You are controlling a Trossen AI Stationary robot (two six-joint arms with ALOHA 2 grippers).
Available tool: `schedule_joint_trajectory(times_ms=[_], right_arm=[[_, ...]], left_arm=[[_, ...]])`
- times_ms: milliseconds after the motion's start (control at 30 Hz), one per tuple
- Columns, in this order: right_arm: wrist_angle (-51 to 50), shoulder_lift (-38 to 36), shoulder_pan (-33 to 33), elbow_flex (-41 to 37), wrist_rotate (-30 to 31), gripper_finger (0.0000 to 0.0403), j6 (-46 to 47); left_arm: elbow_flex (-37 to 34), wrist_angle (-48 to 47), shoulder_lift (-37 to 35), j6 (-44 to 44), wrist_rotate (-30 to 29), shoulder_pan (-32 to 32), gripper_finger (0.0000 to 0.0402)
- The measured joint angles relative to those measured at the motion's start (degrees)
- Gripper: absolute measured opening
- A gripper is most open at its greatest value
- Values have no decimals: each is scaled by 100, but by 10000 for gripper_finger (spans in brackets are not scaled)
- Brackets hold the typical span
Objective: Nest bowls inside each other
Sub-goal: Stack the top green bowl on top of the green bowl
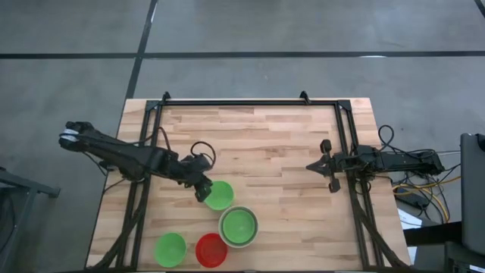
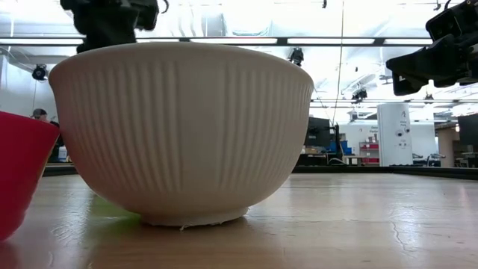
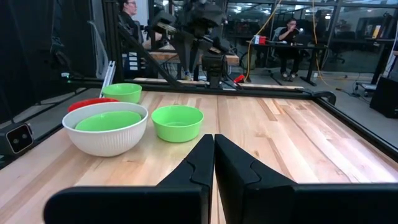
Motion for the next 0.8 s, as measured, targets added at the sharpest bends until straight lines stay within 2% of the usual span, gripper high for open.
schedule_joint_trajectory(times_ms=[200, 500, 633, 800], right_arm=[[0, 2, 1, -1, 0, 9, 0], [0, 2, 1, -1, 0, 9, -1], [0, 2, 2, -2, 0, 9, 0], [0, 2, 2, 0, 0, 9, 0]], left_arm=[[-17, -397, -43, 38, 206, 255, 58], [-354, -400, -46, 155, 551, 624, 58], [-509, -180, -43, -29, 855, 764, 58], [-585, -172, -43, -317, 964, 852, 58]])
